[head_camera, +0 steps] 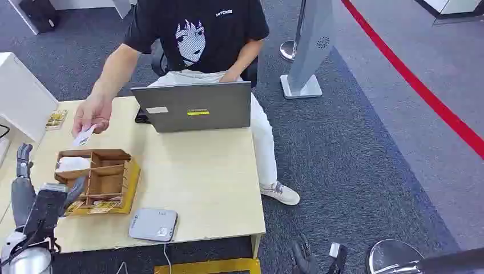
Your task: Pass the card to the sensor for recognition and then transmit it.
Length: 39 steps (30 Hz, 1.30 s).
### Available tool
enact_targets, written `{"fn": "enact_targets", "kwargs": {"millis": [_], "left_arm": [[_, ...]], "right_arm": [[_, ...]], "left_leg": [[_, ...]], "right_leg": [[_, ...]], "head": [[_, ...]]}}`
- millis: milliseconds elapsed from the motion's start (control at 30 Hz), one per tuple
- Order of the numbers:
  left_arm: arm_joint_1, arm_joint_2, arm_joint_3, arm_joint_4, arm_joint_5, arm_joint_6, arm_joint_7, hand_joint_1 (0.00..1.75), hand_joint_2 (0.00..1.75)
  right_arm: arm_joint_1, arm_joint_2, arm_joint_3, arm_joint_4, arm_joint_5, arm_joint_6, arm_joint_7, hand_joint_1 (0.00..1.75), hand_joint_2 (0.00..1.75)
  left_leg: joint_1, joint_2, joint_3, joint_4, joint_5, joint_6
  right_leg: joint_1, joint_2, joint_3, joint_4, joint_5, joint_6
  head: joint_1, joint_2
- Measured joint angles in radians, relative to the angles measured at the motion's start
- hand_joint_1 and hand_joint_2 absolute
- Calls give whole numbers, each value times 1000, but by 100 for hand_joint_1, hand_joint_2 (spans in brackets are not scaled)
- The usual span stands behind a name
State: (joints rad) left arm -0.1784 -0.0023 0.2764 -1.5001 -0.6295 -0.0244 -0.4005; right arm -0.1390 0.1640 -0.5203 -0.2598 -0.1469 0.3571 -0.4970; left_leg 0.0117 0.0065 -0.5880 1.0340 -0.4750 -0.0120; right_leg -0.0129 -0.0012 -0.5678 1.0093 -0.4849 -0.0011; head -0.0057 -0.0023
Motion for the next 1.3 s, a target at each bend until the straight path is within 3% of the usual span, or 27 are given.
{"fn": "enact_targets", "kwargs": {"millis": [333,367,400,867,1067,1300], "left_arm": [[-178,51,-166,129,-219,91,122,0,175],[-194,57,-182,140,-241,99,135,162,175],[-212,61,-201,154,-265,108,147,175,175],[-406,137,-397,307,-563,228,331,175,175],[-417,150,-416,322,-583,289,344,175,175],[-410,157,-423,319,-585,313,334,175,175]], "right_arm": [[-13,4,21,2,19,-5,16,0,175],[-14,5,24,2,21,-6,18,0,175],[-15,6,26,2,23,-6,19,0,175],[-32,14,55,3,53,-37,36,0,175],[-33,14,56,3,54,-40,36,0,175],[-34,15,56,3,51,-40,34,0,175]], "left_leg": [[0,0,0,0,1,0],[0,0,0,0,1,0],[0,0,0,0,1,0],[0,1,0,0,2,-1],[0,0,-1,0,2,-1],[0,0,-1,0,2,-1]], "right_leg": [[0,0,0,0,0,0],[0,0,0,0,0,0],[0,0,0,0,1,0],[0,1,-1,1,2,-2],[0,1,-1,1,2,-2],[0,1,-1,1,2,-2]], "head": [[0,0],[0,0],[0,0],[-1,0],[0,0],[0,0]]}}
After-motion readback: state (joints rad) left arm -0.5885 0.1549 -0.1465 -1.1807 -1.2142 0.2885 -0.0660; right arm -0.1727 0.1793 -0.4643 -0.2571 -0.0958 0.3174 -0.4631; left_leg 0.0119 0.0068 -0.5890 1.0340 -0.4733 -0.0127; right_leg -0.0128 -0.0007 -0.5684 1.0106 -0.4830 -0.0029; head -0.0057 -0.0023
